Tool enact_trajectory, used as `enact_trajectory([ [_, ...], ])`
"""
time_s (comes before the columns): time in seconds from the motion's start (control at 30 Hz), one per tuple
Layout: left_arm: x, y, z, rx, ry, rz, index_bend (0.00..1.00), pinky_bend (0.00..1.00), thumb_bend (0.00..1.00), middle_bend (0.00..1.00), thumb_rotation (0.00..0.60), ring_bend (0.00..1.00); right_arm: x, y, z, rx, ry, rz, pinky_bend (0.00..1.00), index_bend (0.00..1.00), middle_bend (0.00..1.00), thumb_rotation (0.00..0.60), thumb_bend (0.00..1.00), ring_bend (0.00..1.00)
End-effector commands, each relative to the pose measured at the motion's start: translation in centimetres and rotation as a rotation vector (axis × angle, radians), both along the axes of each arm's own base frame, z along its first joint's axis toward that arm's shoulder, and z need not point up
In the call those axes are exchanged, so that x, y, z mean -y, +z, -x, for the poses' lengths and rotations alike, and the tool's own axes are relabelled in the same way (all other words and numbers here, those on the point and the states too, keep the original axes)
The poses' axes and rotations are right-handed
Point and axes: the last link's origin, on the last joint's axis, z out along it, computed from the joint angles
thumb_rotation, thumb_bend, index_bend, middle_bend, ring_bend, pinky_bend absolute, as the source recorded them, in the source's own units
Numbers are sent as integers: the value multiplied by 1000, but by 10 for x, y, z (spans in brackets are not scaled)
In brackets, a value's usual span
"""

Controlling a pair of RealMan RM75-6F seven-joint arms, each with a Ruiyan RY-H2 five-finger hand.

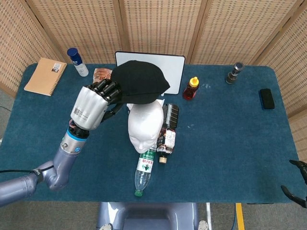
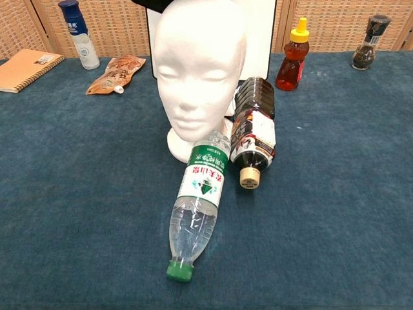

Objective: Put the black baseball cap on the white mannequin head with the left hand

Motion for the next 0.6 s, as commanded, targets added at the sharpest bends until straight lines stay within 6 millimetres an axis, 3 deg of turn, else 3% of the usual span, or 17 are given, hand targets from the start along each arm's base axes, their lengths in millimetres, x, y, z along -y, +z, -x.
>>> enact_trajectory([
  [0.03,0,-10,-7,-12,-20,20,773,759,806,485,600,423,0,0,1,1,-4,0,311,234,288,600,198,283],
  [0.3,9,-27,-21,-90,-104,5,773,760,805,485,600,423,0,0,1,0,-5,0,311,234,288,600,199,283],
  [0.6,29,-37,-7,-183,-161,15,773,760,801,486,600,422,-1,0,3,2,-15,2,311,234,288,600,198,283],
])
